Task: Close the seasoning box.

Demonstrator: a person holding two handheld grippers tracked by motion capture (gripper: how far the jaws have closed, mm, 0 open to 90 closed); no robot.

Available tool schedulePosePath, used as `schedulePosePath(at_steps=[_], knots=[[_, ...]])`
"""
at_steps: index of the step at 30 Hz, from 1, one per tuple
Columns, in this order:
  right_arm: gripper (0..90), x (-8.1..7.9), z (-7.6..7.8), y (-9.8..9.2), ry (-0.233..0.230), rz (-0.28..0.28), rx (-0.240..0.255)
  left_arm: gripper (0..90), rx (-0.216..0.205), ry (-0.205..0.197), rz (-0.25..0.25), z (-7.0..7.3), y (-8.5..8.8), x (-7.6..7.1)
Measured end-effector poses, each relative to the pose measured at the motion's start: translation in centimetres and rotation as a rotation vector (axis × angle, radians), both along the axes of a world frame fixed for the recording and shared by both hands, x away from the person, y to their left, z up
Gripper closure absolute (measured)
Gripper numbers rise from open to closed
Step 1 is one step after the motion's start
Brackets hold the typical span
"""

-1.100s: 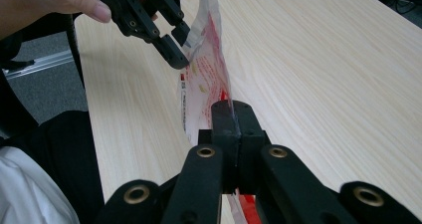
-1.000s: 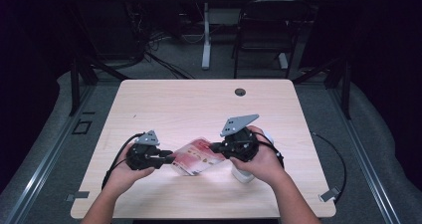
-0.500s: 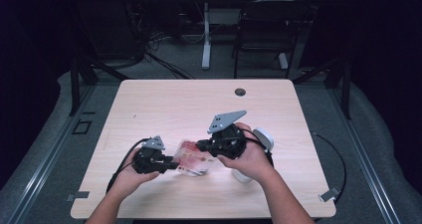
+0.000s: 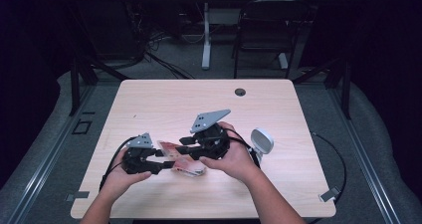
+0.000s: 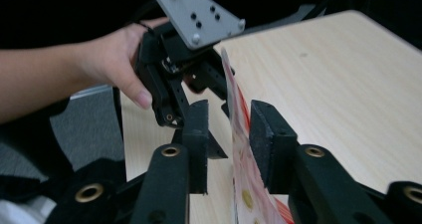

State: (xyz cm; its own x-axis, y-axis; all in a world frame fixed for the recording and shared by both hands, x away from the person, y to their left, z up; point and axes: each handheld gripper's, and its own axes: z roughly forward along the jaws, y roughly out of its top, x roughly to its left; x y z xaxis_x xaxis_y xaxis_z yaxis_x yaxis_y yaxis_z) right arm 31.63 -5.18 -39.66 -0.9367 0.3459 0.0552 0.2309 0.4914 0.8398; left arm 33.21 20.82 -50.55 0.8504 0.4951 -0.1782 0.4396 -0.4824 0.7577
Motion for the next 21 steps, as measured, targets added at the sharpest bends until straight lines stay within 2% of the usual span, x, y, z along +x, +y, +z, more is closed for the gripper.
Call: schedulePosePath(at_steps=[2,5,7,8,10,12,13,15,18,21], knots=[[68.5,-0.2,0.7,-0.6,-0.013,-0.011,0.035,47.8,0.000,0.002,0.005,0.0,0.4,0.0],[68.4,-0.4,1.7,-2.6,-0.051,-0.061,0.061,46.2,0.006,-0.007,0.019,0.1,0.8,-0.1],[71.9,-0.3,2.0,-4.4,-0.058,-0.112,0.084,46.2,0.002,-0.006,0.025,0.2,1.1,-0.1],[75.2,-0.2,2.1,-6.1,-0.055,-0.161,0.101,46.0,0.000,-0.010,0.032,0.3,1.2,-0.2],[81.6,-0.2,2.1,-8.2,-0.055,-0.225,0.115,46.0,0.006,-0.016,0.034,0.4,1.6,-0.2],[87.5,-0.2,1.8,-10.3,-0.070,-0.310,0.107,46.1,0.003,-0.021,0.047,0.5,1.9,-0.3],[89.8,-0.1,1.5,-11.4,-0.080,-0.356,0.086,46.1,0.002,-0.023,0.053,0.5,2.1,-0.3],[90.0,0.0,1.0,-13.4,-0.071,-0.426,0.093,46.1,-0.003,-0.022,0.067,0.6,2.6,-0.2],[90.0,0.0,0.0,-15.8,-0.098,-0.543,0.066,46.2,-0.006,-0.024,0.086,0.6,3.2,-0.2],[90.0,0.3,-1.2,-18.0,-0.079,-0.643,0.049,46.2,-0.005,-0.021,0.113,0.4,3.9,0.0]])
